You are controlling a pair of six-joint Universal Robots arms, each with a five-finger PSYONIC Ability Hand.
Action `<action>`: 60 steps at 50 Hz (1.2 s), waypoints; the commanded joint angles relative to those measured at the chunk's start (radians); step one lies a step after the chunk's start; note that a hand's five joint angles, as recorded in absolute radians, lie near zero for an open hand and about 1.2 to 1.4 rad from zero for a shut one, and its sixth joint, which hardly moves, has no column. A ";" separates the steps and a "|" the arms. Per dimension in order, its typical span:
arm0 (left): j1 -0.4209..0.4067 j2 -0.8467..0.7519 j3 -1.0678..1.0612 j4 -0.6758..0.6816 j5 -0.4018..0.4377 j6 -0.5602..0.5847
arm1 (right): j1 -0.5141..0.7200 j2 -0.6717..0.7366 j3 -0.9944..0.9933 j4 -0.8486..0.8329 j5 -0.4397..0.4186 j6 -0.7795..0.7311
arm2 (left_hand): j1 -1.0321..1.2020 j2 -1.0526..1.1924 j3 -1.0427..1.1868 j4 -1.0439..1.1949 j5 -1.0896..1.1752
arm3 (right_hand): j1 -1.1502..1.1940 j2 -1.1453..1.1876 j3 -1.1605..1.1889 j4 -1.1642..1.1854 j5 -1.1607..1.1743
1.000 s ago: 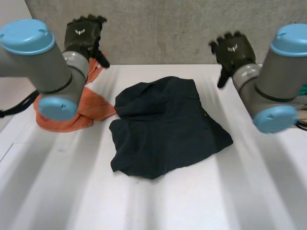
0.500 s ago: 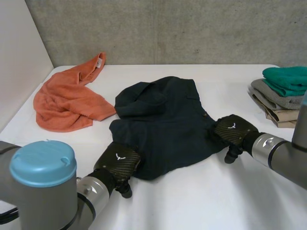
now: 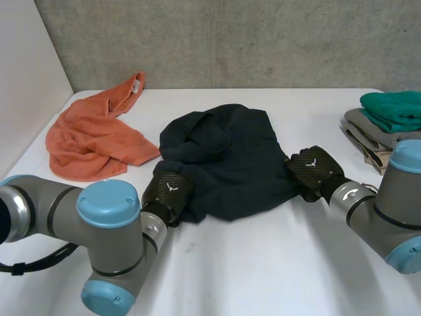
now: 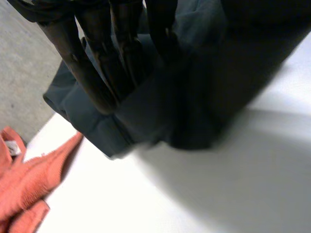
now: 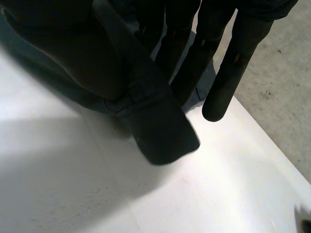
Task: Fold the laundry.
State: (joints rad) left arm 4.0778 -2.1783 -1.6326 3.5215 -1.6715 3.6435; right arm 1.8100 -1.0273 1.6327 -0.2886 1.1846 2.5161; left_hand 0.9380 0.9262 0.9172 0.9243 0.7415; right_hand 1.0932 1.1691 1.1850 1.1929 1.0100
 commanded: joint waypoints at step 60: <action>0.131 0.333 0.441 -0.075 0.055 -0.166 | 0.114 -0.053 -0.660 0.091 0.323 0.179 | 0.458 0.470 0.479 0.472 0.480 | 0.303 0.227 0.211 0.203 0.212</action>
State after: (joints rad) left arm 4.2159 -1.8864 -0.9714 3.4638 -1.6010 3.4885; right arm 1.9414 -1.1459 0.9163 -0.3481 1.5168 2.6986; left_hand 1.1463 1.1956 1.1898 1.1935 1.0006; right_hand 1.1208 1.1691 1.1951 1.1973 1.0218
